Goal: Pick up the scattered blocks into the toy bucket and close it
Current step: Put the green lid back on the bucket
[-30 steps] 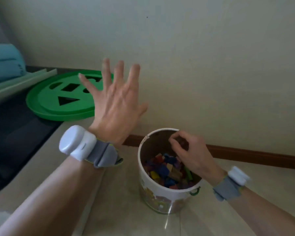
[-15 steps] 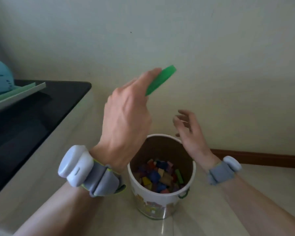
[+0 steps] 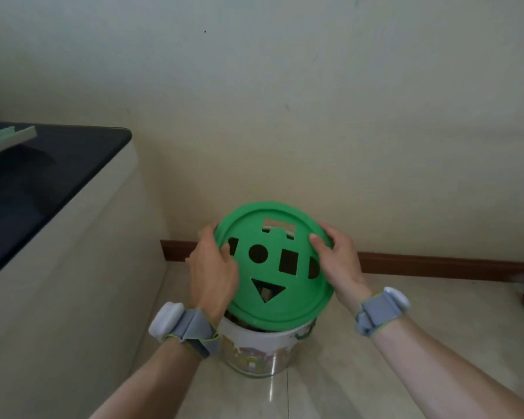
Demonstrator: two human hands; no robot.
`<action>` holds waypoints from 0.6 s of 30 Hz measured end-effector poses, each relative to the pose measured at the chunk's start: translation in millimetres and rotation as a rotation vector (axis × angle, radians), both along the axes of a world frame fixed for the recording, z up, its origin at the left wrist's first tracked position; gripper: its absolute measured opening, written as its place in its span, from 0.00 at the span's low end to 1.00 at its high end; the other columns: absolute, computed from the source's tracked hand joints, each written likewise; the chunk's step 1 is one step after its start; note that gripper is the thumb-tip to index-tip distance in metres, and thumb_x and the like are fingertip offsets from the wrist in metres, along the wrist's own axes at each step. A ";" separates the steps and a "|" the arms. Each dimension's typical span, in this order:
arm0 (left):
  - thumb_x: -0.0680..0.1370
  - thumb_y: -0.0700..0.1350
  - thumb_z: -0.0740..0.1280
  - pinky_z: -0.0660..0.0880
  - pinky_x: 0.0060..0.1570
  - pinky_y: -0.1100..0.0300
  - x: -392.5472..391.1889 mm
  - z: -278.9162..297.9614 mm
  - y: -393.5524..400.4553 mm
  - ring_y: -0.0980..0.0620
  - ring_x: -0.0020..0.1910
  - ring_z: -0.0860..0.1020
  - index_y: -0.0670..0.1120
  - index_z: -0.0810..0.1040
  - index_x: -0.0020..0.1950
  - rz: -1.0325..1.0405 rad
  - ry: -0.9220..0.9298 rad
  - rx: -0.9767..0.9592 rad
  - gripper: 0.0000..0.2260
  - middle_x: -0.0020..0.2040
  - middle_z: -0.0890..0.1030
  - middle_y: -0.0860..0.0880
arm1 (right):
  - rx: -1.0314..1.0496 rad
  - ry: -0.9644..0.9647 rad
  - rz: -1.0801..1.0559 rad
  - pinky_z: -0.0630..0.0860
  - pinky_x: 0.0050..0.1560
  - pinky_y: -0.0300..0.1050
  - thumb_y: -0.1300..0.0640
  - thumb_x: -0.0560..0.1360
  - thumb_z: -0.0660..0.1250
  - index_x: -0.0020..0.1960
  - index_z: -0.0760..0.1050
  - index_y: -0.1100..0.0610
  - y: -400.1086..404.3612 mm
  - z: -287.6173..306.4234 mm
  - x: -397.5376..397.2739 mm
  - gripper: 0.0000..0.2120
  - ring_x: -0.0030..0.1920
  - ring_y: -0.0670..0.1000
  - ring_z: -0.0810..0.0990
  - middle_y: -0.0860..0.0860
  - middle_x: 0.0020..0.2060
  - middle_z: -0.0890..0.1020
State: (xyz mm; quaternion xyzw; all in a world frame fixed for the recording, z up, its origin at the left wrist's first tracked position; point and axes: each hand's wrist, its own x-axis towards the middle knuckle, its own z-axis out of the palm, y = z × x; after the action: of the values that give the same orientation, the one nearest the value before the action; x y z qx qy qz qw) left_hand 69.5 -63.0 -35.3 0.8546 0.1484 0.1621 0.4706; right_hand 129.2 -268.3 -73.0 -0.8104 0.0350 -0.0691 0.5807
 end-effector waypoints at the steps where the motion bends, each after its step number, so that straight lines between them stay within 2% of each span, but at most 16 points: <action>1: 0.80 0.41 0.59 0.72 0.58 0.52 1.1 -3.6 1.5 0.45 0.57 0.76 0.47 0.68 0.67 0.000 0.029 0.025 0.15 0.59 0.77 0.46 | -0.022 0.042 0.000 0.77 0.51 0.42 0.54 0.82 0.64 0.65 0.78 0.51 0.9 -4.1 -0.7 0.13 0.53 0.49 0.82 0.47 0.55 0.83; 5: 0.80 0.42 0.57 0.74 0.54 0.50 3.5 -20.5 7.1 0.44 0.54 0.77 0.46 0.69 0.65 -0.020 0.105 0.090 0.13 0.58 0.77 0.44 | 0.005 0.171 0.011 0.81 0.52 0.48 0.55 0.83 0.62 0.64 0.78 0.52 5.5 -21.3 -4.9 0.12 0.51 0.50 0.83 0.49 0.53 0.84; 8: 0.81 0.42 0.56 0.74 0.51 0.49 4.3 -33.5 12.1 0.45 0.52 0.77 0.45 0.68 0.65 -0.033 0.126 0.055 0.13 0.56 0.78 0.45 | -0.065 0.149 0.020 0.75 0.41 0.39 0.53 0.83 0.61 0.63 0.77 0.50 10.0 -26.9 -5.6 0.10 0.46 0.42 0.80 0.42 0.49 0.81; 11: 0.81 0.43 0.56 0.70 0.45 0.55 7.2 -43.2 14.3 0.49 0.48 0.75 0.46 0.67 0.66 -0.020 0.153 0.006 0.13 0.54 0.77 0.47 | -0.161 0.112 0.019 0.71 0.41 0.40 0.53 0.84 0.60 0.62 0.73 0.49 12.6 -31.0 -6.9 0.09 0.45 0.42 0.75 0.37 0.45 0.75; 16: 0.81 0.44 0.55 0.66 0.33 0.61 12.5 -53.1 17.8 0.56 0.39 0.73 0.49 0.68 0.64 -0.017 0.163 -0.008 0.11 0.46 0.75 0.54 | -0.102 0.149 0.007 0.72 0.41 0.41 0.53 0.84 0.60 0.59 0.72 0.47 15.5 -30.4 -8.3 0.06 0.46 0.41 0.77 0.40 0.47 0.77; 18: 0.81 0.45 0.56 0.65 0.32 0.63 13.4 -55.1 23.6 0.60 0.38 0.72 0.50 0.69 0.63 -0.014 0.150 0.004 0.11 0.44 0.74 0.56 | -0.049 0.150 -0.019 0.75 0.41 0.42 0.54 0.84 0.60 0.58 0.73 0.48 20.7 -31.7 -13.6 0.05 0.46 0.43 0.78 0.44 0.47 0.79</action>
State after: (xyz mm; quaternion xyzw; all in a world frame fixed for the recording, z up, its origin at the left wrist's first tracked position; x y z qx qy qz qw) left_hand 82.9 -39.4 -90.4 0.8663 0.1768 0.0948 0.4575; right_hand 115.6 -247.6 -104.7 -0.8270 0.0843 -0.0145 0.5557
